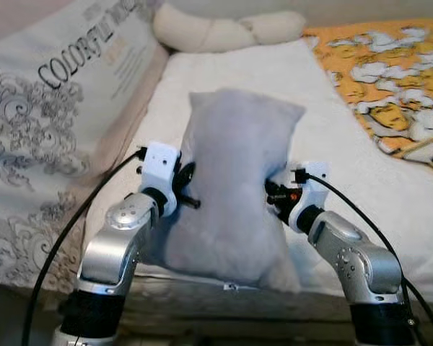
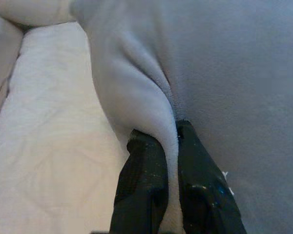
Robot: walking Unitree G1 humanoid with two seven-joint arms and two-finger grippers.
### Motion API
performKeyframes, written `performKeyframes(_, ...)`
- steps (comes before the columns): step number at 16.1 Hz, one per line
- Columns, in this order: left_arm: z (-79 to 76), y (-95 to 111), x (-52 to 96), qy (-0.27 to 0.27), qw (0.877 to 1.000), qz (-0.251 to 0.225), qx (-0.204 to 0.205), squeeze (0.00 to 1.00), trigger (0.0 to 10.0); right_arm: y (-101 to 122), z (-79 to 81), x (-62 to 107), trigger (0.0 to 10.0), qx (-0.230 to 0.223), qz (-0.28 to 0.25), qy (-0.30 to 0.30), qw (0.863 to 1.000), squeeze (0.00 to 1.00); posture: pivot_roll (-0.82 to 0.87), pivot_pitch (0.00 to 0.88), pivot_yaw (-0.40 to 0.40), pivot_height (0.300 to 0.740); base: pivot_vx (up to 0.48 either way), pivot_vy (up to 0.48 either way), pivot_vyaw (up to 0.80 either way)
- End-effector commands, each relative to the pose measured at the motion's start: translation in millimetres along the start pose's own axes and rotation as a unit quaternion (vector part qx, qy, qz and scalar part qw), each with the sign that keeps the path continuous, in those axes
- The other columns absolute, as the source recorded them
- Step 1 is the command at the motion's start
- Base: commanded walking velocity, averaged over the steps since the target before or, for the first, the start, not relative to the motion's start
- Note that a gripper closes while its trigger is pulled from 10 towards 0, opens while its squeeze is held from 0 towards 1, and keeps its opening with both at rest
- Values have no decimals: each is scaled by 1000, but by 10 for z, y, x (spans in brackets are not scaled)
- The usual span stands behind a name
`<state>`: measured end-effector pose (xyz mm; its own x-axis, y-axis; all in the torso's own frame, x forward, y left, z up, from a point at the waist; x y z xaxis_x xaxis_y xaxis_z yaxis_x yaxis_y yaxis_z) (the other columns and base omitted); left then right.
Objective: Clean up the room
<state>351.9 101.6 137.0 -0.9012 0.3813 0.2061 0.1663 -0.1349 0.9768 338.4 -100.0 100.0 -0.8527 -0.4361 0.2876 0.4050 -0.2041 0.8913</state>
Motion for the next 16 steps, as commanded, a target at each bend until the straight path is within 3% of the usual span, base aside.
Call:
performKeyframes(1, 77, 63, 17, 9, 1000, -11, -11, 0, 10000, 103, 200, -57, 10000, 9, -19, 29, 999, 0, -78, 0, 118, 740, 0, 368, 0)
performKeyframes(8, 83, 49, 9, 10, 1000, -11, -10, 0, 10000, 87, 208, -62, 10000, 14, -16, 32, 999, 0, -81, 0, 113, 740, 0, 366, 0)
performKeyframes(16, 166, 143, 47, 44, 998, -40, -15, 0, 10000, 39, 225, -124, 10000, 19, -1, 40, 999, 0, -39, 0, 67, 740, 33, 0, 0)
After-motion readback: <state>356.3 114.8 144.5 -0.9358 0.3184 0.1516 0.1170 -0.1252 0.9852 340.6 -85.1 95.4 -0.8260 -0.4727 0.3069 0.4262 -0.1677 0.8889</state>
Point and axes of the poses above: a point about 5 cm out from each wrist's last joint towards the gripper, its own x axis pointing back from the gripper into the wrist, its own y axis along the axis of the wrist's last joint, z = x × y, the point moved 6 cm from there along -x, pointing out of the wrist towards the gripper, and after that the axes turned 1 degree about -x, right-handed, at the moved point
